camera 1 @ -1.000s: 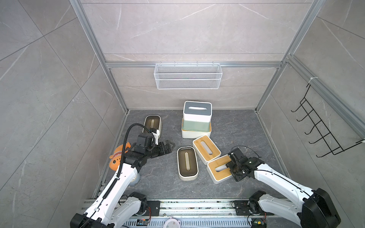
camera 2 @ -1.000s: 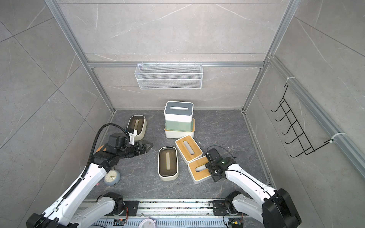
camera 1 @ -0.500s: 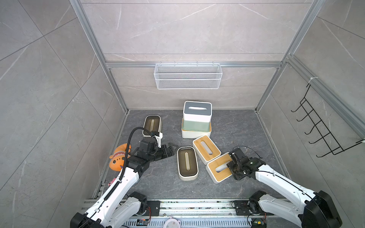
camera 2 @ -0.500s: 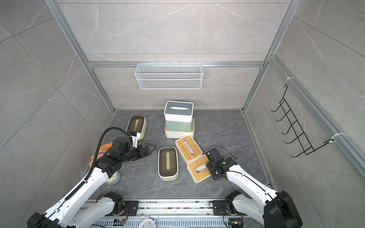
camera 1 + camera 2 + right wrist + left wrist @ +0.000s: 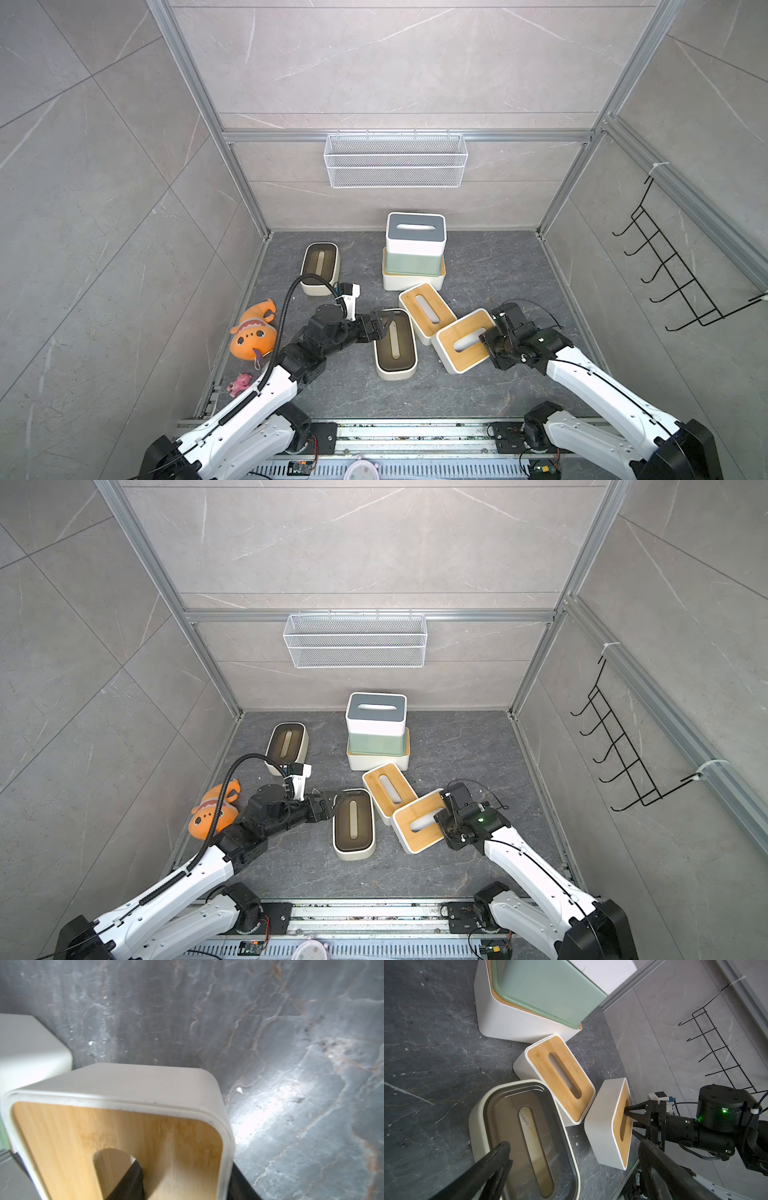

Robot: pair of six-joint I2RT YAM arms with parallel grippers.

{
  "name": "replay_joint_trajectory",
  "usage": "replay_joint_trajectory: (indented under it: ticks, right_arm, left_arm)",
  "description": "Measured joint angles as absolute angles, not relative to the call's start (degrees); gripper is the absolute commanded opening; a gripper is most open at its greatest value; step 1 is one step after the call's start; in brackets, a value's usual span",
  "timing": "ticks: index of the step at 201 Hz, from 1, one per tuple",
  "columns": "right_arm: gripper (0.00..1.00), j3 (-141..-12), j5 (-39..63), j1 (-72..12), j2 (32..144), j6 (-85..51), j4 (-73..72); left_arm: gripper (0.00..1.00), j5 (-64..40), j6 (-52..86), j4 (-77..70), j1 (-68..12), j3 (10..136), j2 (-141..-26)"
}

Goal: Stack the tissue boxes
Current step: Pick up the tissue box from the center of the board, then place the tissue box at the tissue box.

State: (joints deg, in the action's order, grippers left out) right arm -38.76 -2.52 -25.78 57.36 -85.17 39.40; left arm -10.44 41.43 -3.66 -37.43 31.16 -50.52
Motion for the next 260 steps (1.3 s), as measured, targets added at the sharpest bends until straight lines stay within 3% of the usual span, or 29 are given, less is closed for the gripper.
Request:
replay_joint_trajectory:
  ticks: [109, 179, 260]
  right_arm:
    - [0.4, -47.1, 2.2, -24.1, 59.8, -82.9, 36.0]
    - [0.4, -50.7, 4.3, -23.5, 61.8, -82.9, 32.9]
    - [0.4, -50.7, 4.8, -23.5, 63.0, -84.5, 30.3]
  left_arm:
    - [1.0, 0.1, 38.9, -27.7, -54.8, 29.8, -66.8]
    - [1.0, 4.1, 40.7, -42.0, -58.0, 29.3, -75.9]
    - [0.95, 3.8, 42.4, -48.1, -59.9, 31.1, -83.0]
